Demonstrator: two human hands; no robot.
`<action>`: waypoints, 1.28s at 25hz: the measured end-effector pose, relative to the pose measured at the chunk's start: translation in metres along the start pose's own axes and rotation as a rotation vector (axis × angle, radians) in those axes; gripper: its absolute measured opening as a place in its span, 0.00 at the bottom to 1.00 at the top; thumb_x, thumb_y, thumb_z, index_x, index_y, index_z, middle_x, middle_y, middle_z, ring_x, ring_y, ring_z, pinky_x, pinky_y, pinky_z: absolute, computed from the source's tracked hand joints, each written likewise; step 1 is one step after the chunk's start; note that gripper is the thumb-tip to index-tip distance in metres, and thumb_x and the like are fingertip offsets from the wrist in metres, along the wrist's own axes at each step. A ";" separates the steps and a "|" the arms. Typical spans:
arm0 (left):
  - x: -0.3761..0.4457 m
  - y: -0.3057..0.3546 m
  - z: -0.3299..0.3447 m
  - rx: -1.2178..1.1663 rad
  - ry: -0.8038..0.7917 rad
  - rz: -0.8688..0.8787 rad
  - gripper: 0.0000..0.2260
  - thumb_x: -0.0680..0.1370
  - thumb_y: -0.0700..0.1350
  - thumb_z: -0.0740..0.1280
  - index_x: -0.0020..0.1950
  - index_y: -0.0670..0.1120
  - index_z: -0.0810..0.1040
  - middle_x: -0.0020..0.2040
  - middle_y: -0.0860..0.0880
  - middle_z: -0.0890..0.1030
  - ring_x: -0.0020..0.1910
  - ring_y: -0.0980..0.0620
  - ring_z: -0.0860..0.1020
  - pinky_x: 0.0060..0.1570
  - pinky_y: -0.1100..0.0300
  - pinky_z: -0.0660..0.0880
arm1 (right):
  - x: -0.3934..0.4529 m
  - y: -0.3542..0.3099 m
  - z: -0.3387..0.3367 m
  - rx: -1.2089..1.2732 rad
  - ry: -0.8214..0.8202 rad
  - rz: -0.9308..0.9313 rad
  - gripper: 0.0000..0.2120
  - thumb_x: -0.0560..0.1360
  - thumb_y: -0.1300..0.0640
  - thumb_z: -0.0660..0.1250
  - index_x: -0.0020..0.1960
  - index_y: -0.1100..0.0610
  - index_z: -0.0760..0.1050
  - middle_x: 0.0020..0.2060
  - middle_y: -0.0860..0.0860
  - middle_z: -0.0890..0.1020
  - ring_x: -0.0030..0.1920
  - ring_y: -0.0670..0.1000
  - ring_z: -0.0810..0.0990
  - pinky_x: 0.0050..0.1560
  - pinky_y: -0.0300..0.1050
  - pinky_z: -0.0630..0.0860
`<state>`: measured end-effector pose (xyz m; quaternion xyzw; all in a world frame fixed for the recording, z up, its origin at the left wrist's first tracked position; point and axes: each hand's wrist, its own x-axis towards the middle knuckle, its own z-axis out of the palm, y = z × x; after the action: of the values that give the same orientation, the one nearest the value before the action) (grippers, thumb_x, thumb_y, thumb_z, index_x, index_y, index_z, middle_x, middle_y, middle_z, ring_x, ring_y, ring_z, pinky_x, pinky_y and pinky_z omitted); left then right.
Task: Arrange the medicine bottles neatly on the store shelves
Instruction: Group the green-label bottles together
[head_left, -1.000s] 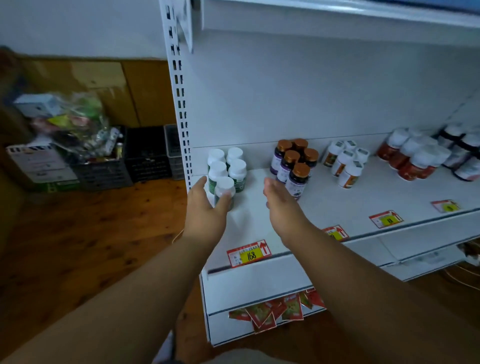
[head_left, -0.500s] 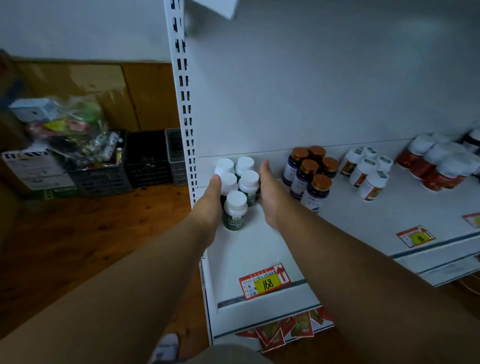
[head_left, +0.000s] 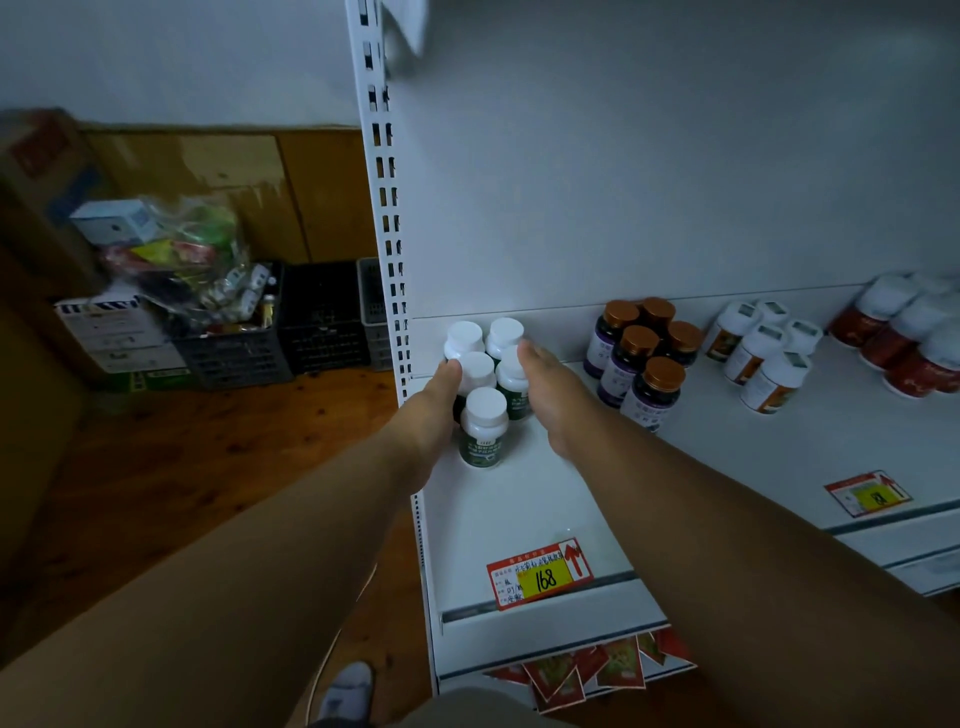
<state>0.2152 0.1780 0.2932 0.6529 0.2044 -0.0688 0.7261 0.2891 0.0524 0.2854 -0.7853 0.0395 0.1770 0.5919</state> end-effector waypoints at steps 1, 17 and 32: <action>0.002 -0.002 -0.003 -0.031 0.040 -0.040 0.24 0.83 0.60 0.54 0.75 0.49 0.66 0.70 0.50 0.72 0.64 0.53 0.71 0.65 0.56 0.64 | -0.003 -0.001 -0.001 -0.017 0.011 0.002 0.25 0.83 0.40 0.50 0.76 0.48 0.62 0.73 0.48 0.68 0.71 0.52 0.66 0.63 0.48 0.62; -0.017 -0.038 -0.012 0.509 0.236 0.206 0.12 0.78 0.45 0.67 0.60 0.53 0.77 0.54 0.54 0.81 0.47 0.59 0.78 0.50 0.54 0.80 | -0.052 0.055 0.029 -0.453 0.205 -0.414 0.18 0.72 0.57 0.71 0.61 0.52 0.72 0.54 0.49 0.76 0.53 0.50 0.77 0.54 0.49 0.78; 0.034 -0.015 0.007 -0.245 0.058 -0.033 0.22 0.82 0.61 0.54 0.69 0.51 0.73 0.60 0.49 0.80 0.60 0.49 0.78 0.68 0.49 0.69 | 0.026 0.018 0.014 0.128 0.099 -0.067 0.21 0.80 0.38 0.56 0.68 0.46 0.71 0.62 0.43 0.75 0.65 0.49 0.72 0.67 0.51 0.66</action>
<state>0.2417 0.1750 0.2666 0.5576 0.2427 -0.0363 0.7930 0.3059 0.0639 0.2575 -0.7546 0.0537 0.1152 0.6437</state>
